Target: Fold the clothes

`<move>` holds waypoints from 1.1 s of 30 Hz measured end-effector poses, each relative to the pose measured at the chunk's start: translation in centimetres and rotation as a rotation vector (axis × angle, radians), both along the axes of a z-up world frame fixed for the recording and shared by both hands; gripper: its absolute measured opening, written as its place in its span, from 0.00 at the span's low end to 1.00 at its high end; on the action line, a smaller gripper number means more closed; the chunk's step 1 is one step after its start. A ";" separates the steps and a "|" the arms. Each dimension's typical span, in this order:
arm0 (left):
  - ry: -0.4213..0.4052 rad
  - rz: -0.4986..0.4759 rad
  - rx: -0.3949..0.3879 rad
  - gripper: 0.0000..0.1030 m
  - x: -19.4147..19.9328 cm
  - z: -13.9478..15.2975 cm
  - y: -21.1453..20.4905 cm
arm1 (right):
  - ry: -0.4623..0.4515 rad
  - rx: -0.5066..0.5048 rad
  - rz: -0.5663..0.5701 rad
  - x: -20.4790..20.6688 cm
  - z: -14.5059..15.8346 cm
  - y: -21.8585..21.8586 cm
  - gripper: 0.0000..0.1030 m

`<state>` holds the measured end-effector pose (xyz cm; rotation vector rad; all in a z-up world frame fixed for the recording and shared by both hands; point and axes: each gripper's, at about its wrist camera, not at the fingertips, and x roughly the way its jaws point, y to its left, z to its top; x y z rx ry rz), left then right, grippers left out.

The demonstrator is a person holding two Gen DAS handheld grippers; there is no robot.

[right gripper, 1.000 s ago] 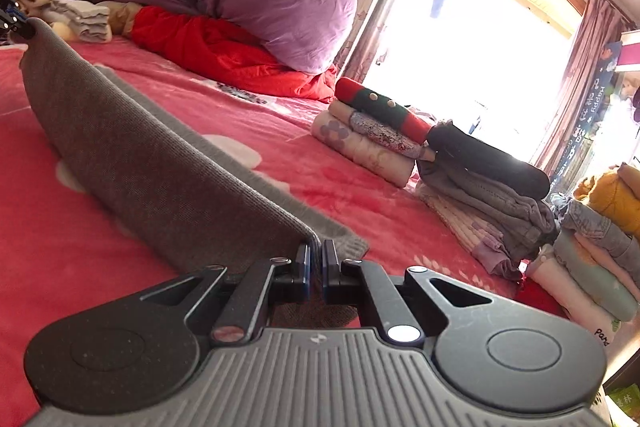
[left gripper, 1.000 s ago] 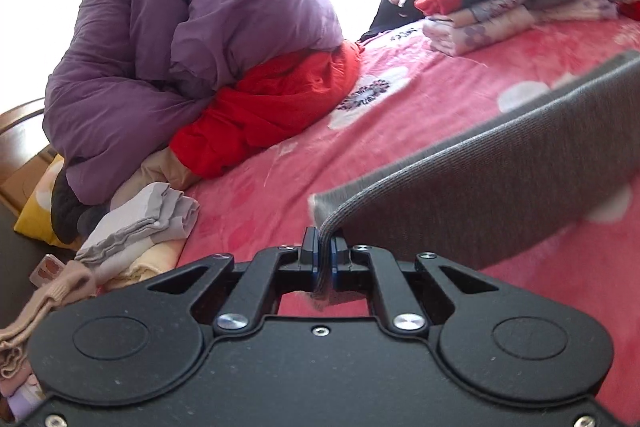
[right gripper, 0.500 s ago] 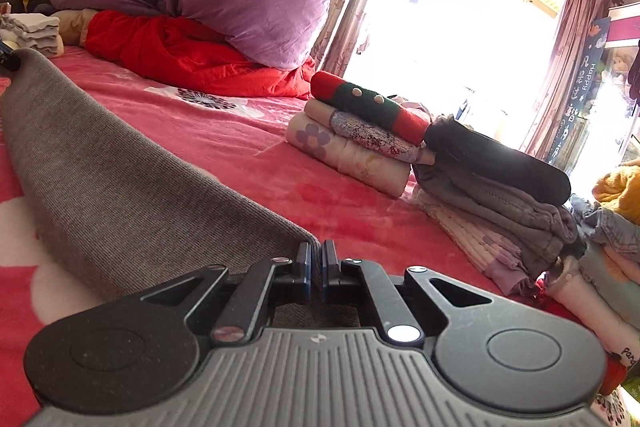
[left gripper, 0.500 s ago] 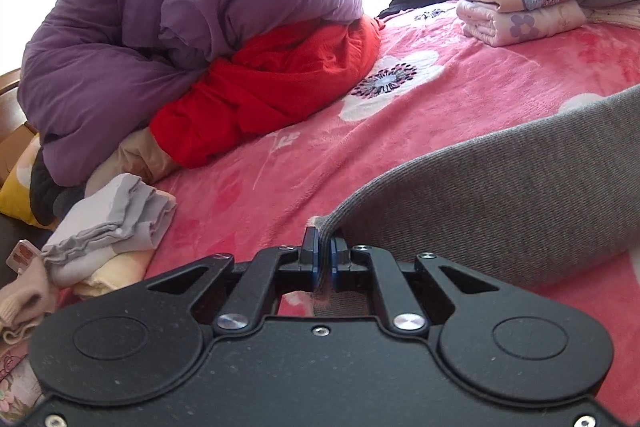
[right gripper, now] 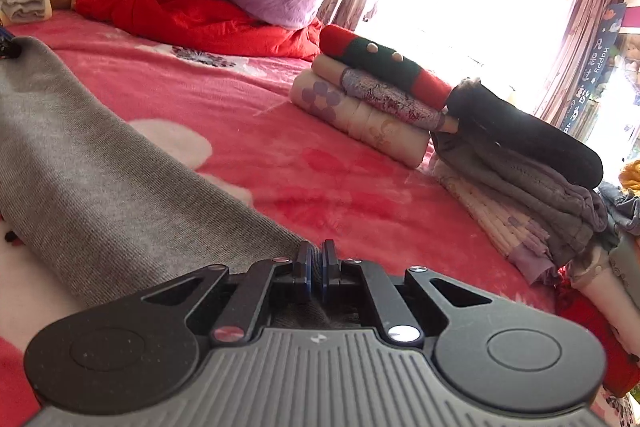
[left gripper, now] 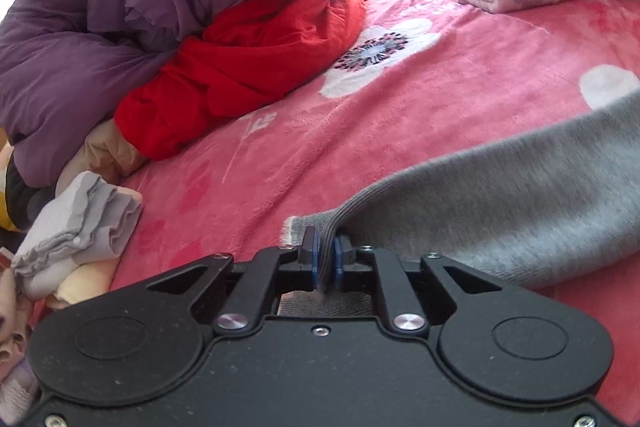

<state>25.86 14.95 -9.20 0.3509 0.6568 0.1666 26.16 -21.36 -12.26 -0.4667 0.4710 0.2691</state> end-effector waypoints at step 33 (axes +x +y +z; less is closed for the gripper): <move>-0.119 0.149 -0.468 0.06 -0.6 0.5 5.1 | -0.019 0.100 -0.040 -0.2 0.6 -0.8 0.05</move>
